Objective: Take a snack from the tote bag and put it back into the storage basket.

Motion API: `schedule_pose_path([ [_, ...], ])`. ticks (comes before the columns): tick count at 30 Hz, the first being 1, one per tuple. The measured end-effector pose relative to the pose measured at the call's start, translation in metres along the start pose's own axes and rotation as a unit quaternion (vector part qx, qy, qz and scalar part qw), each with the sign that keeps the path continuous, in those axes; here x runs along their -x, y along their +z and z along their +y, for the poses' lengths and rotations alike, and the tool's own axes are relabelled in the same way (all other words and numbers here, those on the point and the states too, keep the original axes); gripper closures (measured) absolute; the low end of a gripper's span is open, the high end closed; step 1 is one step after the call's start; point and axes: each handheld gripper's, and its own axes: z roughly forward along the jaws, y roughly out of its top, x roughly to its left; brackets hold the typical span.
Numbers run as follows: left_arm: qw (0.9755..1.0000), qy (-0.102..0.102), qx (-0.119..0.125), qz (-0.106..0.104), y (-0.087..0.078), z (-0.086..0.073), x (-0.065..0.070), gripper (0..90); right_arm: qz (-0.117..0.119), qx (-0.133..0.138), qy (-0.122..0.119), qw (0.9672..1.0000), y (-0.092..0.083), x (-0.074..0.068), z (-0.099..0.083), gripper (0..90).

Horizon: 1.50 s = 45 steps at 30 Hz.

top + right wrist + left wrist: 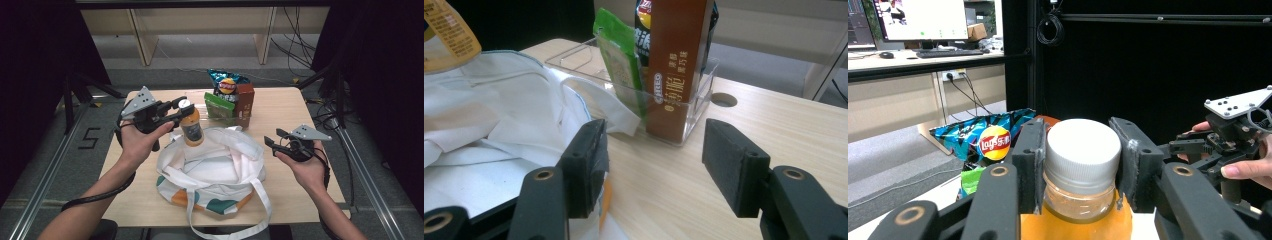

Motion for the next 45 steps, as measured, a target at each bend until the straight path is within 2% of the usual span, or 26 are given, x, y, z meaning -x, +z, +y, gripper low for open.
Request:
schedule_pose_path([
  [3, 1.0000, 0.000, 0.000, 0.000, 0.001, 0.001, -0.001, 58.9, -0.003, -0.002, -0.001, 1.0000, -0.001, 0.000, 0.000, 43.8],
  [5, 1.0000, 0.001, 0.001, 0.001, 0.001, 0.002, -0.002, 58.9, -0.002, -0.004, 0.007, 1.0000, -0.001, -0.001, 0.001, 43.8],
  [11, 1.0000, 0.004, 0.001, 0.004, 0.003, 0.005, -0.004, 58.9, 0.000, -0.001, 0.000, 1.0000, 0.000, 0.000, 0.000, 43.8],
  [13, 1.0000, 0.006, 0.001, 0.004, 0.003, 0.006, -0.005, 58.9, -0.003, -0.004, 0.007, 1.0000, -0.001, -0.001, 0.000, 43.8],
  [19, 0.9999, 0.010, -0.002, 0.004, 0.005, 0.008, -0.008, 58.9, 0.001, 0.003, -0.001, 1.0000, 0.001, 0.000, 0.000, 43.8],
  [20, 0.9999, 0.010, -0.001, 0.004, 0.006, 0.008, -0.008, 58.9, 0.001, 0.001, 0.013, 0.9999, 0.001, -0.003, 0.000, 43.8],
  [23, 0.9999, 0.012, -0.003, 0.005, 0.007, 0.009, -0.011, 58.9, -0.003, -0.003, 0.017, 0.9999, 0.000, -0.003, 0.000, 43.8],
  [25, 0.9999, 0.012, -0.005, 0.003, 0.009, 0.008, -0.012, 58.9, 0.002, -0.001, 0.003, 1.0000, 0.000, -0.001, 0.000, 43.8],
  [27, 0.9999, 0.009, -0.005, 0.002, 0.009, 0.008, -0.016, 58.9, 0.000, -0.001, -0.001, 1.0000, 0.000, 0.000, 0.000, 43.8],
  [32, 0.9999, 0.011, -0.007, 0.005, 0.011, 0.009, -0.021, 58.9, -0.003, -0.004, 0.008, 1.0000, -0.001, -0.002, 0.000, 43.8],
  [33, 0.9999, 0.012, -0.008, 0.005, 0.011, 0.009, -0.021, 58.9, -0.001, -0.004, -0.003, 1.0000, -0.001, 0.000, 0.000, 43.8],
  [41, 0.9999, 0.013, -0.005, 0.009, 0.015, 0.011, -0.029, 58.9, 0.002, 0.000, -0.002, 1.0000, 0.001, 0.000, 0.000, 43.8],
  [43, 0.9999, 0.014, -0.005, 0.008, 0.016, 0.012, -0.030, 58.9, 0.003, 0.000, 0.008, 1.0000, 0.001, -0.002, -0.001, 43.8],
  [45, 0.9998, 0.017, -0.005, 0.008, 0.018, 0.012, -0.032, 58.9, 0.002, 0.000, 0.008, 1.0000, 0.001, -0.002, -0.001, 43.8],
])
